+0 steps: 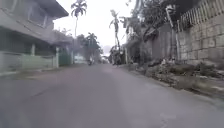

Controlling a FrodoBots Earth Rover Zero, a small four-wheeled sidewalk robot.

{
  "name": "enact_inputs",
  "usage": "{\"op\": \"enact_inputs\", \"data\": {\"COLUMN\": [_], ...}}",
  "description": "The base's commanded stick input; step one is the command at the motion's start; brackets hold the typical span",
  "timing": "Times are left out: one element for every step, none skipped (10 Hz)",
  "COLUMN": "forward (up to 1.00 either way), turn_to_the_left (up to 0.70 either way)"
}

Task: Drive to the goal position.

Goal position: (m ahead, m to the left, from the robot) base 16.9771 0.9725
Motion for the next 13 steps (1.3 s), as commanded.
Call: {"op": "enact_inputs", "data": {"forward": [1.00, 1.00, 1.00, 1.00, 1.00, 1.00, 1.00, 1.00, 1.00, 1.00, 1.00, 1.00, 1.00], "turn_to_the_left": [0.00, 0.00, 0.00, 0.00, 0.00, 0.00, 0.00, 0.00, 0.00, 0.00, 0.00, 0.00, 0.00]}}
